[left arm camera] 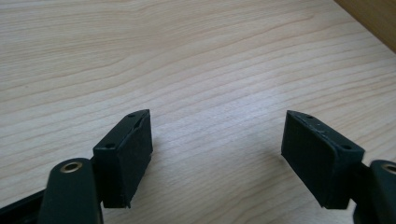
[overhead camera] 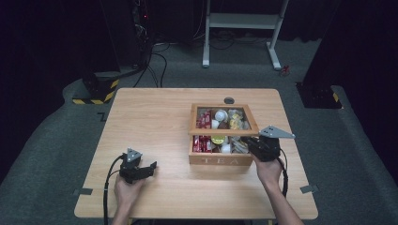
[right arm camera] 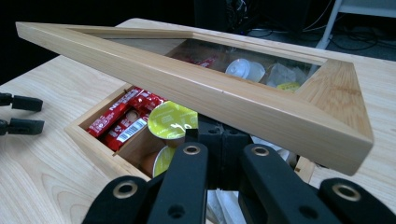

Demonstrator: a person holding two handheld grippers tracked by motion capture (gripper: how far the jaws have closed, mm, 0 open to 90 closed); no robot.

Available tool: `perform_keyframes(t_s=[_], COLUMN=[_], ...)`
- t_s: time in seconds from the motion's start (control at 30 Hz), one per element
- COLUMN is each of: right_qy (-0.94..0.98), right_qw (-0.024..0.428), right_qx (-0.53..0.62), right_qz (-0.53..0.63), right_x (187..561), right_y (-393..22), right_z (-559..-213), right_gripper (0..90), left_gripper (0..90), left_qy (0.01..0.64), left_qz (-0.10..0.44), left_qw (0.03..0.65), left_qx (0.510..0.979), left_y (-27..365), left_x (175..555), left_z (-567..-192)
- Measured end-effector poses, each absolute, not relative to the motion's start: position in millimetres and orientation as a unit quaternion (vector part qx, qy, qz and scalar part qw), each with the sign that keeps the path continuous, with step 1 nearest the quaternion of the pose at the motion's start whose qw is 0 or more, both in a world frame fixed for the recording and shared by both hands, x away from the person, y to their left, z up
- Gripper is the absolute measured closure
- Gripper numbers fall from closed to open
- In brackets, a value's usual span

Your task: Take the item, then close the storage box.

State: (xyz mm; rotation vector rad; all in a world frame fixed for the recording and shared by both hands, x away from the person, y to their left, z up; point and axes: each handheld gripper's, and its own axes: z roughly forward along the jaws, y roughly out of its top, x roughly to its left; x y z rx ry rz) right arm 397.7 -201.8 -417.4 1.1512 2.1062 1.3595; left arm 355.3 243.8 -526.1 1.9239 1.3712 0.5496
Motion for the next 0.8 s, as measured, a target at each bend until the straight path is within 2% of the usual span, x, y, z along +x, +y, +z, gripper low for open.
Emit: perform_keyframes(t_s=[0.17,0.8], right_qy=[0.746,0.745], right_qw=[0.192,0.187], right_qx=[0.411,0.414], right_qz=[0.488,0.488], right_x=[401,410], right_y=[-203,-205], right_z=[-411,-402], right_gripper=[90.0,89.5], left_gripper=[25.1,27.7], left_qy=[0.517,0.474], left_qz=[0.211,0.178], left_qw=[0.345,0.406], left_qx=[0.755,0.76], left_y=[236,207], left_x=[357,363], left_z=[-523,-502])
